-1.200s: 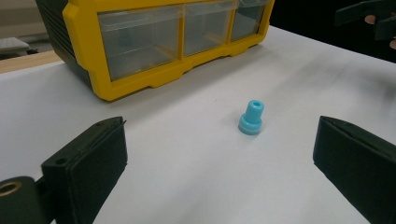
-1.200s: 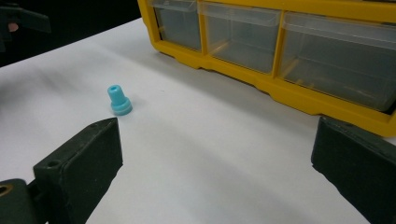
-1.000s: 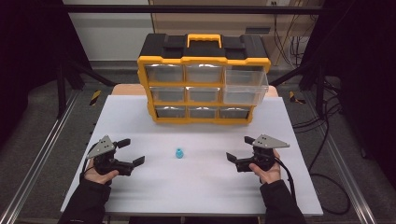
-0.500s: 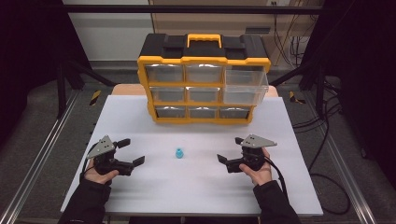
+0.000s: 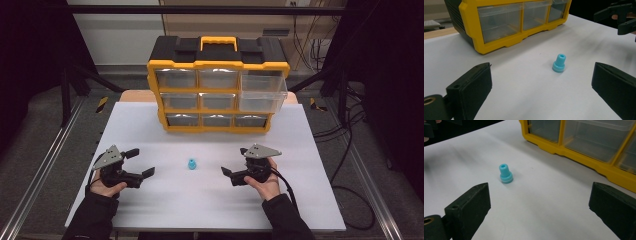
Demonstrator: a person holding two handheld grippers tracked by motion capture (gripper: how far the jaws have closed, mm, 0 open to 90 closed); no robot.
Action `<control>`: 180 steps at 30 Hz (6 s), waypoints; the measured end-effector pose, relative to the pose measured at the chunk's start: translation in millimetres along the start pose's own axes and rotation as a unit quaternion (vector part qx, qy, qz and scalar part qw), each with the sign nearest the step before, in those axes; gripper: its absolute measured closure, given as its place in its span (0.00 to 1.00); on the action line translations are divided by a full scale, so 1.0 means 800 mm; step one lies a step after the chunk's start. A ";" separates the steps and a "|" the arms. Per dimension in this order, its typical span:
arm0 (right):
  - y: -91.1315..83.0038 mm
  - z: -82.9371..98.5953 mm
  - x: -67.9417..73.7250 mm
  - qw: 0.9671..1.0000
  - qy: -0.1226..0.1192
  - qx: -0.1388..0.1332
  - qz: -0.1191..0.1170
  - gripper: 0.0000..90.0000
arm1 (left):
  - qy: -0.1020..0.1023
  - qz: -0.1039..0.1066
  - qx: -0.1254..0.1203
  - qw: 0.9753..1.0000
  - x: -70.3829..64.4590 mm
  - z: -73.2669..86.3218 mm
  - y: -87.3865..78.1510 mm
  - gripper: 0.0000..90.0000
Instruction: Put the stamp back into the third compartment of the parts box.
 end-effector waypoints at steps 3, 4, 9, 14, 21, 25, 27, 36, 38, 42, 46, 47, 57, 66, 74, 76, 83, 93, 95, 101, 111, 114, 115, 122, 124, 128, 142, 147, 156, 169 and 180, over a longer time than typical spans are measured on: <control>0.008 -0.002 0.010 1.000 -0.005 0.003 -0.008 0.05 | -0.001 -0.001 -0.001 1.000 0.000 0.000 -0.001 0.03; 0.011 -0.003 0.012 1.000 -0.007 0.003 -0.010 0.04 | -0.002 -0.001 -0.001 1.000 0.001 0.000 -0.001 0.03; 0.022 -0.006 0.026 1.000 -0.011 0.008 -0.017 0.05 | 0.000 0.000 0.000 1.000 0.000 0.000 0.000 0.03; 0.033 -0.011 0.039 1.000 -0.012 0.008 -0.021 0.05 | 0.000 -0.001 -0.001 1.000 0.000 0.000 -0.001 0.03; 0.049 -0.015 0.050 1.000 -0.015 0.013 -0.022 0.05 | -0.001 -0.001 -0.001 1.000 0.000 0.000 -0.001 0.03; 0.057 -0.015 0.054 1.000 -0.016 0.017 -0.021 0.06 | 0.001 0.000 0.000 1.000 0.000 0.000 -0.001 0.03; 0.060 -0.014 0.055 0.999 -0.016 0.020 -0.021 0.06 | 0.001 0.000 0.000 1.000 0.000 0.000 -0.001 0.03; 0.076 -0.013 0.061 0.999 -0.020 0.032 -0.019 0.06 | 0.001 0.001 0.003 1.000 -0.001 0.001 0.001 0.03; 0.080 -0.014 0.064 0.999 -0.021 0.033 -0.019 0.06 | 0.002 0.002 0.003 1.000 -0.001 0.001 0.000 0.03; 0.090 -0.015 0.070 0.999 -0.024 0.040 -0.019 0.06 | 0.001 0.002 0.003 1.000 -0.001 0.001 0.000 0.03; 0.100 -0.014 0.072 0.998 -0.023 0.049 -0.019 0.07 | 0.001 0.002 0.002 1.000 -0.001 0.001 0.000 0.03; 0.103 -0.014 0.073 0.998 -0.023 0.050 -0.018 0.07 | 0.001 0.002 0.002 1.000 -0.001 0.001 0.000 0.03; 0.120 -0.012 0.072 0.997 -0.021 0.067 -0.009 0.08 | 0.001 0.002 0.003 1.000 -0.001 0.001 0.000 0.03; 0.132 -0.007 0.071 0.996 -0.024 0.083 -0.006 0.16 | 0.000 0.001 0.004 1.000 0.000 0.002 0.000 0.03; 0.138 -0.002 0.068 0.995 -0.028 0.094 -0.004 0.27 | 0.001 0.001 0.004 1.000 0.000 0.002 0.000 0.03; 0.139 -0.002 0.069 0.995 -0.027 0.096 -0.006 0.30 | 0.000 0.001 0.004 1.000 0.000 0.002 0.000 0.03; 0.144 -0.001 0.073 0.993 -0.036 0.110 -0.009 0.41 | 0.001 0.001 0.004 1.000 0.000 0.002 0.000 0.03; 0.149 -0.004 0.074 0.992 -0.031 0.124 -0.008 0.56 | 0.000 0.001 0.002 1.000 0.000 0.002 -0.001 0.03; 0.149 -0.003 0.071 0.991 -0.025 0.128 -0.005 0.58 | 0.000 0.001 0.003 1.000 0.000 0.002 -0.001 0.03; 0.150 -0.003 0.067 0.991 -0.017 0.130 0.000 0.64 | 0.001 0.001 0.004 1.000 0.000 0.002 0.000 0.03; 0.153 0.001 0.065 0.990 -0.004 0.140 -0.002 0.72 | 0.001 0.001 0.003 1.000 0.000 0.002 0.000 0.03; 0.153 0.001 0.065 0.990 0.002 0.144 -0.004 0.75 | 0.001 0.000 0.003 1.000 0.000 0.002 0.000 0.03; 0.153 0.001 0.065 0.990 0.001 0.143 -0.004 0.76 | 0.001 0.000 0.003 1.000 0.000 0.002 0.000 0.03; 0.152 0.001 0.064 0.989 0.004 0.145 -0.007 0.80 | 0.001 0.001 0.004 1.000 0.000 0.002 0.000 0.03; 0.152 0.001 0.064 0.989 0.004 0.146 -0.008 0.80 | 0.001 0.000 0.004 1.000 0.000 0.002 0.000 0.03; 0.151 0.000 0.063 0.989 0.006 0.145 -0.008 0.80 | 0.001 0.000 0.004 1.000 0.000 0.002 0.000 0.03; 0.135 -0.017 0.069 0.991 0.003 0.130 -0.018 0.80 | 0.002 0.000 0.005 1.000 0.000 0.002 0.000 0.03; 0.129 -0.026 0.075 0.992 -0.007 0.122 -0.020 0.80 | 0.002 -0.001 0.005 1.000 0.001 0.003 0.000 0.03; 0.116 -0.042 0.079 0.994 -0.016 0.110 -0.020 0.80 | 0.002 0.000 0.005 1.000 0.000 0.003 0.000 0.03; 0.091 -0.071 0.085 0.995 -0.031 0.088 -0.023 0.80 | 0.003 0.000 0.008 1.000 0.000 0.003 0.001 0.03; 0.072 -0.096 0.092 0.996 -0.042 0.073 -0.027 0.80 | 0.003 -0.001 0.008 1.000 0.000 0.004 0.001 0.03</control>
Point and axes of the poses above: each handheld gripper's, and its own axes: y roughly forward along the jaws, z roughly out of its underside, x roughly to its left, the point moved 8 cm from there along y, roughly forward along the jaws, and after that the axes turned 10 degrees about y, right-handed, at the moved point
